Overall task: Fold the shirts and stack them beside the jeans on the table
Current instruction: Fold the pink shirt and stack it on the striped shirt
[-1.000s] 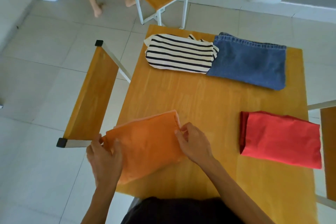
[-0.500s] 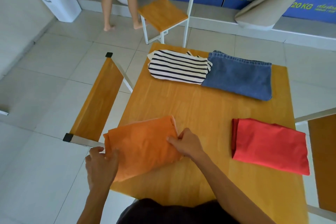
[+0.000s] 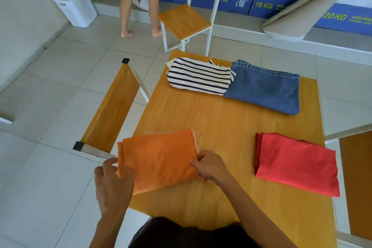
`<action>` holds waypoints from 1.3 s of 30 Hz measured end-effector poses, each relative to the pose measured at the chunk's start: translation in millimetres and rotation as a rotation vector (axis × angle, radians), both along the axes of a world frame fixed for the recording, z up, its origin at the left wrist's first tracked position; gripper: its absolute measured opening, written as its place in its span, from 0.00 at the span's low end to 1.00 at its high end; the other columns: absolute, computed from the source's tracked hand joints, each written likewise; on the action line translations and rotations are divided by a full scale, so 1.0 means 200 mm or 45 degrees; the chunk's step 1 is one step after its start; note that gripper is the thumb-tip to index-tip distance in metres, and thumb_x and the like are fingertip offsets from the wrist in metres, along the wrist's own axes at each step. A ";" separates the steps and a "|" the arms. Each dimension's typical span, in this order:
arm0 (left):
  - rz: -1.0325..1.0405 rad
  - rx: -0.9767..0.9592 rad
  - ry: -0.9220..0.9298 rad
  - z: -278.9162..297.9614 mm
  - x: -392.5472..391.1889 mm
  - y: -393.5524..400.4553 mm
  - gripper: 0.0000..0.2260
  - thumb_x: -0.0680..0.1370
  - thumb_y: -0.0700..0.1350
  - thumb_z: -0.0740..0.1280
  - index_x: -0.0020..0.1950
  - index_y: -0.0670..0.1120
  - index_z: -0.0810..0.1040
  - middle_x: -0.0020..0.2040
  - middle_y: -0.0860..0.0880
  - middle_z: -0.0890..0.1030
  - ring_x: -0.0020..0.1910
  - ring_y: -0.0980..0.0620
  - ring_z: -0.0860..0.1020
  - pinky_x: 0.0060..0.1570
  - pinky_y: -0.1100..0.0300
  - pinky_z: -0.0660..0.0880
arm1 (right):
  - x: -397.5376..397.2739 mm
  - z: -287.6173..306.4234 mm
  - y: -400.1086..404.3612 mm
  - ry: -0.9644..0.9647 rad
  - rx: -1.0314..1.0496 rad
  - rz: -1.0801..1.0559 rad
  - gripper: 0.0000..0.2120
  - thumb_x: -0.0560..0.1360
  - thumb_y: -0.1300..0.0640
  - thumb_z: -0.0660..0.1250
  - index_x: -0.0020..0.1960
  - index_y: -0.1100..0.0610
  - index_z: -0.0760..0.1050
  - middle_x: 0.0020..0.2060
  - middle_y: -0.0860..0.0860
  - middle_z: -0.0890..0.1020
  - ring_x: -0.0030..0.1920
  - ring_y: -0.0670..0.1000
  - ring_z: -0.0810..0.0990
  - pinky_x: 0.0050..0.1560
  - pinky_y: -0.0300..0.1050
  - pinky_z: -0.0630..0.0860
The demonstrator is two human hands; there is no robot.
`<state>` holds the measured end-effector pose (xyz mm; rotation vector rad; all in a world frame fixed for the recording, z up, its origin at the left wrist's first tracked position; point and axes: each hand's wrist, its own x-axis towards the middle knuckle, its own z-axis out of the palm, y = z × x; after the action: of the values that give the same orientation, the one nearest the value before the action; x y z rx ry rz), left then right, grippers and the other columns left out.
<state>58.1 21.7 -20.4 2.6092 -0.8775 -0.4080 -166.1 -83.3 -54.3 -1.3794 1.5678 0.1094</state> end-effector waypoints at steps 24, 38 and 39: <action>-0.210 0.322 0.272 -0.04 0.07 -0.07 0.15 0.78 0.57 0.61 0.44 0.45 0.73 0.44 0.46 0.80 0.40 0.49 0.75 0.54 0.49 0.75 | 0.05 0.07 0.01 -0.362 0.260 -0.331 0.15 0.73 0.51 0.70 0.53 0.61 0.75 0.51 0.55 0.82 0.47 0.55 0.84 0.44 0.54 0.85; -0.170 0.278 0.392 -0.03 0.08 -0.07 0.21 0.79 0.58 0.62 0.56 0.41 0.77 0.55 0.41 0.82 0.52 0.39 0.80 0.59 0.43 0.73 | 0.17 0.11 -0.01 -0.646 0.536 -0.529 0.12 0.76 0.50 0.70 0.57 0.51 0.73 0.48 0.51 0.82 0.48 0.53 0.82 0.52 0.51 0.82; -0.168 0.255 0.419 -0.03 0.09 -0.07 0.23 0.77 0.62 0.61 0.55 0.42 0.77 0.53 0.42 0.82 0.51 0.39 0.80 0.59 0.43 0.74 | 0.17 0.12 -0.02 -0.685 0.517 -0.508 0.10 0.77 0.51 0.68 0.57 0.51 0.74 0.50 0.50 0.82 0.52 0.52 0.81 0.59 0.52 0.80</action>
<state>75.3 8.7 -26.2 2.5576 -0.9352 -0.9755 -131.5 -86.9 -29.7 -0.6851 1.2432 -0.1682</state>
